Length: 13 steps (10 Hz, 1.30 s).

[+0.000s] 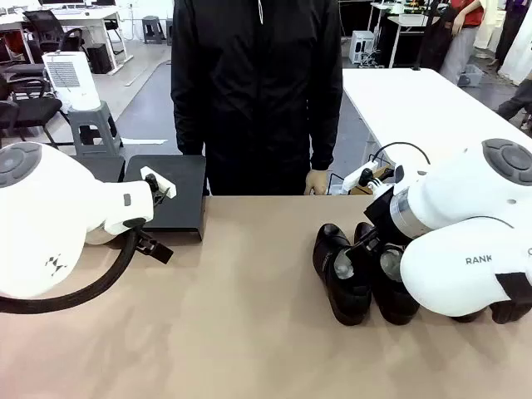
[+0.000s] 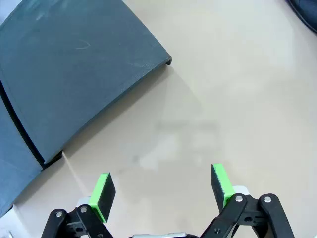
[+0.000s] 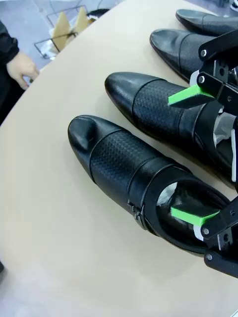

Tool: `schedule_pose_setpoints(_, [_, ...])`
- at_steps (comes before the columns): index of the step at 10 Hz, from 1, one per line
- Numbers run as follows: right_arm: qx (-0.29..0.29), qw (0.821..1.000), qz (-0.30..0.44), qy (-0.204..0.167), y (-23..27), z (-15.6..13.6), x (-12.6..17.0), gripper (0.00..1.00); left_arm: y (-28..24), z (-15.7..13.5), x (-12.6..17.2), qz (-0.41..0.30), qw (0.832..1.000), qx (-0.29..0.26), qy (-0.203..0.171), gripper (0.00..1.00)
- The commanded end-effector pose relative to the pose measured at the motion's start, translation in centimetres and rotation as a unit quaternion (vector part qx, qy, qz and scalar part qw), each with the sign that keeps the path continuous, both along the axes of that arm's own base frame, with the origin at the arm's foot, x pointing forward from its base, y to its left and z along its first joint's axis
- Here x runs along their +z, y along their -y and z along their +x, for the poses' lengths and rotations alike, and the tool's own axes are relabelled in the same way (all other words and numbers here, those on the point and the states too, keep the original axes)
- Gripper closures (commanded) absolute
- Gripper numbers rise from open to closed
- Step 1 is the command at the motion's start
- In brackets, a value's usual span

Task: Organize the shoes by placing them on the stand.
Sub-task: Pick up one Shoe and place it in the middle of the table.

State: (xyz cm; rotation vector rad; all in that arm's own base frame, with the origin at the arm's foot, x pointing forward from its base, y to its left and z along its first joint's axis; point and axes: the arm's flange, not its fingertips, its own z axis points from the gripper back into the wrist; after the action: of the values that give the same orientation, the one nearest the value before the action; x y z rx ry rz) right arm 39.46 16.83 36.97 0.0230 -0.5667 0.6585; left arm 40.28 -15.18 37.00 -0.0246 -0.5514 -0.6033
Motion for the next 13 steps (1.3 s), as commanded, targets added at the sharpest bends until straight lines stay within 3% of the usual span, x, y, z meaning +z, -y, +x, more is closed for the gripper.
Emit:
schedule_pose_setpoints(1, [0.000, 1.000, 0.000, 0.000, 0.00, 0.00, 0.00, 0.00, 0.00, -0.01, 0.02, 0.000, 1.000, 0.000, 0.000, 0.00])
schedule_pose_setpoints(13, [0.000, 1.000, 0.000, 0.000, 0.00, 0.00, 0.00, 0.00, 0.00, -0.01, 0.02, 0.000, 1.000, 0.000, 0.000, 0.00])
